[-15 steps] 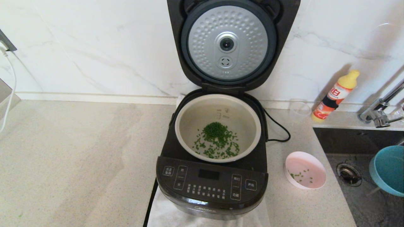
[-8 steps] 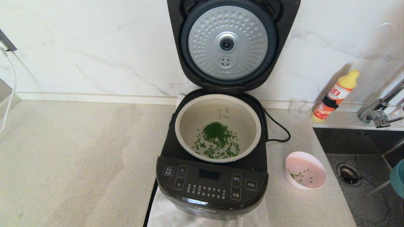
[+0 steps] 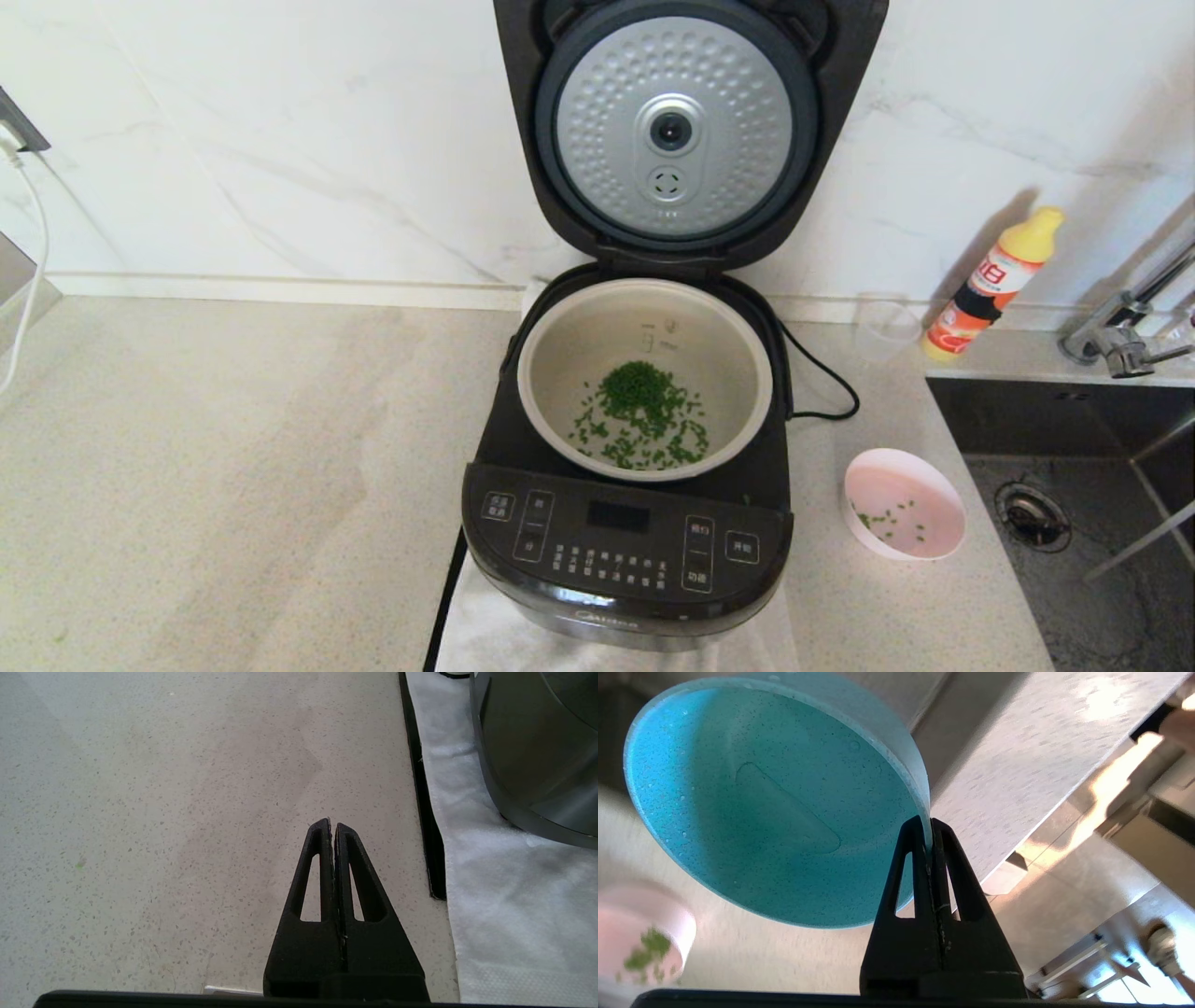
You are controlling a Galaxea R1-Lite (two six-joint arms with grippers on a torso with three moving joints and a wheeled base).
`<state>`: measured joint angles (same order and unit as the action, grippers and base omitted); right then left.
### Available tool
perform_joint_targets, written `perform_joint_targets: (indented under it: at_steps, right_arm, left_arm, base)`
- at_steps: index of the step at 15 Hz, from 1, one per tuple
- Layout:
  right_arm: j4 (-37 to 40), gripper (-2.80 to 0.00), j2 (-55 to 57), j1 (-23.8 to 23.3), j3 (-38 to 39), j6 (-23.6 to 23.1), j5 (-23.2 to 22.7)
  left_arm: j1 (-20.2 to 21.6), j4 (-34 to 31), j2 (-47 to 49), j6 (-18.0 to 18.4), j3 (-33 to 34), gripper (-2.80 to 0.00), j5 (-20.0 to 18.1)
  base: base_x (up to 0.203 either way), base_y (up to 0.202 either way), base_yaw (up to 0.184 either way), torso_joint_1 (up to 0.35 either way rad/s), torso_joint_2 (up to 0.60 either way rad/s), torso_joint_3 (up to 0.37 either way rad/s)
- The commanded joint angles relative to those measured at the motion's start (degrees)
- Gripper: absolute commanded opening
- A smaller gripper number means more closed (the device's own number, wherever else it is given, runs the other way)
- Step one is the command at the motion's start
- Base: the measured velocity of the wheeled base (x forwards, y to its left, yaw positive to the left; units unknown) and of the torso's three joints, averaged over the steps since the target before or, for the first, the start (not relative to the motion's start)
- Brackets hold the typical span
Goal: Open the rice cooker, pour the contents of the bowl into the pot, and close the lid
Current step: Fill a bowl with water from the tap
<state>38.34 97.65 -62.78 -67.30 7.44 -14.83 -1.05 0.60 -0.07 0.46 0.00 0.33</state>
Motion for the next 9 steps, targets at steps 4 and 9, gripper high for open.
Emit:
perform_joint_targets:
  at_steps: [4,9]
  right_arm:
    - [0.74,-2.80,8.41,-4.12,-6.31,0.40,-2.00]
    - [1.09,-2.80,13.27,-4.11,-10.26,1.71,-5.96]
  left_arm:
    - [-0.01,0.02,-0.01,-0.02,0.53,-2.80,0.02]
    - [-0.01,0.02,-0.01,-0.02,0.53,-2.80,0.02]
  base:
    - [0.000,0.000,0.000,0.000,0.00,0.000]
    - [0.000,0.000,0.000,0.000,0.00,0.000]
